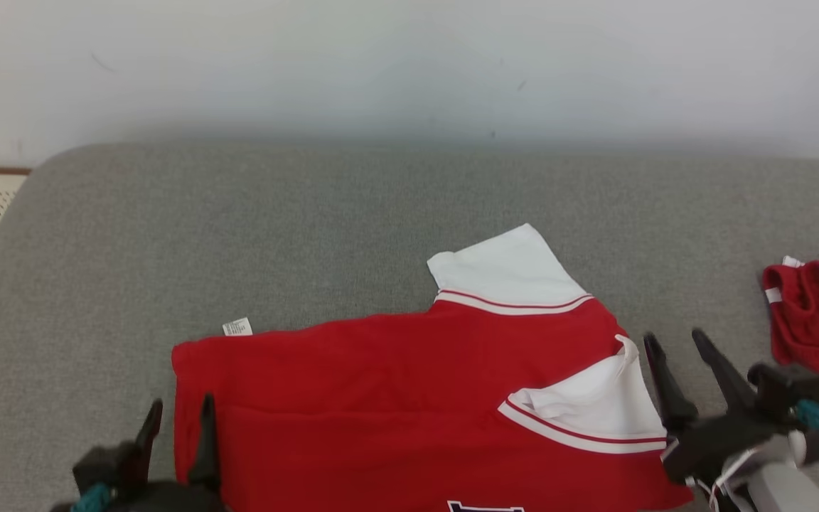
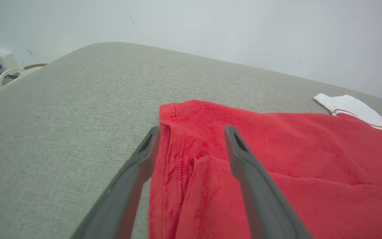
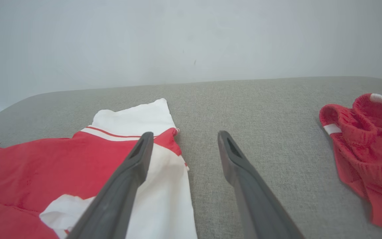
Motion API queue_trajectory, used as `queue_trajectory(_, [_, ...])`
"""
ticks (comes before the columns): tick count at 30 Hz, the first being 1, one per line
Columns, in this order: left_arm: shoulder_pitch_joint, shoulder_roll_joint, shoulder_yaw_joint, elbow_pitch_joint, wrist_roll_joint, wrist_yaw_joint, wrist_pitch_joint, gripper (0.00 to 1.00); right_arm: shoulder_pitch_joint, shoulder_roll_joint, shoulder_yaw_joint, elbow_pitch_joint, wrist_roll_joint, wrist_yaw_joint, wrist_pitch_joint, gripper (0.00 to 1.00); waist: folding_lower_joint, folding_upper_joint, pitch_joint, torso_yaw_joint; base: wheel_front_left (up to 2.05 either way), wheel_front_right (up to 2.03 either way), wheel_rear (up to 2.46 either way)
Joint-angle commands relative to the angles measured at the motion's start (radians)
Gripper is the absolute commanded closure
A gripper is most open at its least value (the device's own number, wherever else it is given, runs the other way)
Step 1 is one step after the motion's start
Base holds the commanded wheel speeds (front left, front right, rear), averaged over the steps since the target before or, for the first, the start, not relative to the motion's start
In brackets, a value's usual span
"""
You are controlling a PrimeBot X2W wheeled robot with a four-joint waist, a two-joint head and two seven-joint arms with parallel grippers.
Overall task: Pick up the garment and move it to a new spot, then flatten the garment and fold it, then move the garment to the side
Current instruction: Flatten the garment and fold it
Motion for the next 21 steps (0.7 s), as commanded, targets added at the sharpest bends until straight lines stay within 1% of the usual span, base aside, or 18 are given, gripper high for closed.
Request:
queue_trajectory(1, [-0.033,0.001,0.006,0.014,0.015,-0.006,-0.001,0.00,-0.026,0.005,0.005,-0.004,-0.007,-0.001,0.000,0.00,0.0000,0.0000,0.043,0.003,0.00,0.00,0.00])
queue_trajectory(4, [-0.129,0.007,0.015,0.079,0.041,-0.028,-0.001,0.00,-0.097,0.008,0.027,0.001,-0.022,-0.001,0.000,0.00,0.0000,0.0000,0.079,-0.001,0.00,0.00,0.00])
queue_trajectory(7, [-0.210,0.020,0.026,0.150,0.060,-0.035,-0.001,0.00,-0.158,0.013,0.051,0.006,-0.024,-0.001,0.000,0.00,0.0000,0.0000,0.111,-0.009,0.00,0.00,0.00])
queue_trajectory(9, [-0.255,0.028,0.034,0.198,0.071,-0.032,-0.001,0.00,-0.187,0.014,0.072,0.011,-0.023,-0.001,0.000,0.00,0.0000,0.0000,0.130,-0.016,0.00,0.00,0.00])
queue_trajectory(10, [-0.285,0.032,0.046,0.252,0.073,-0.029,-0.001,0.00,-0.212,0.013,0.089,0.015,-0.020,-0.001,0.000,0.00,0.0000,0.0000,0.145,-0.022,0.00,0.00,0.00])
queue_trajectory(14, [-0.339,0.037,0.063,0.329,0.062,-0.044,-0.001,0.00,-0.258,0.003,0.106,0.019,-0.008,-0.001,0.000,0.00,0.0000,0.0000,0.174,-0.028,0.00,0.00,0.00])
queue_trajectory(18, [-0.371,0.033,0.075,0.372,0.044,-0.071,-0.001,0.00,-0.297,-0.008,0.112,0.030,0.002,-0.001,0.000,0.00,0.0000,0.0000,0.202,-0.019,0.00,0.00,0.00])
queue_trajectory(20, [-0.387,0.030,0.073,0.383,0.046,-0.080,-0.001,0.26,-0.325,-0.015,0.128,0.044,0.004,-0.001,0.000,0.00,0.0000,0.0000,0.216,-0.011,0.00,0.00,0.00])
queue_trajectory(21, [-0.392,0.028,0.075,0.387,0.045,-0.082,-0.001,0.49,-0.339,-0.016,0.136,0.055,0.011,-0.001,0.000,0.00,0.0000,0.0000,0.221,-0.007,0.00,0.00,0.00])
